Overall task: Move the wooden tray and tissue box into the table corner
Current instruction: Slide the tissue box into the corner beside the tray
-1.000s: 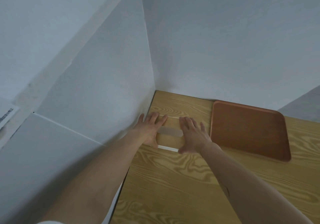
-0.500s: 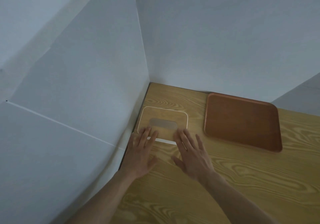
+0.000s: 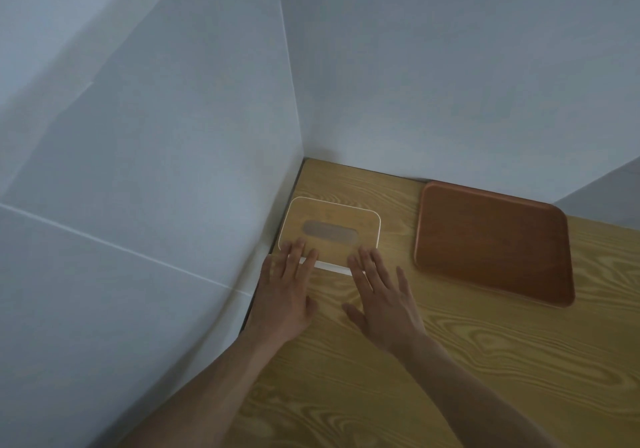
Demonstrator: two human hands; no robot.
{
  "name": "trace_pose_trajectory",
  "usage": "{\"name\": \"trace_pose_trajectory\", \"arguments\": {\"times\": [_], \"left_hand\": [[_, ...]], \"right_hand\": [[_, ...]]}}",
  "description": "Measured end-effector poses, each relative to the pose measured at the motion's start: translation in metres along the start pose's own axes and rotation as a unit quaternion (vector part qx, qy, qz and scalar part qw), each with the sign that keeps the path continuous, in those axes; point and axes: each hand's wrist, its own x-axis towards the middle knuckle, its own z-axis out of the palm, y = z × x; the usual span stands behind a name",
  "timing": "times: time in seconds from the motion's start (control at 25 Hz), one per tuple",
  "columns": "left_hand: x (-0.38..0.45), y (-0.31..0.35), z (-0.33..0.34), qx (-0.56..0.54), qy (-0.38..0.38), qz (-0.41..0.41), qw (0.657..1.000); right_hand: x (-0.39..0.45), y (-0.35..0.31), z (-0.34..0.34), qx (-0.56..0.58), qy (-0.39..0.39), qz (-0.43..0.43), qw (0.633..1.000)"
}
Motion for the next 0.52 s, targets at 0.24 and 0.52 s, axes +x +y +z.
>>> {"name": "trace_pose_trajectory", "arguments": {"times": [0.24,0.52], "left_hand": [[0.047,0.001,-0.024,0.026,-0.02,-0.015,0.999],[0.104,0.004,-0.066,0.059,-0.084,-0.023,0.994]], "right_hand": [[0.039,0.007,-0.024,-0.009,-0.006,0.012,1.0],[0.087,0.019,-0.053,-0.001,-0.044,0.03,0.999]]}}
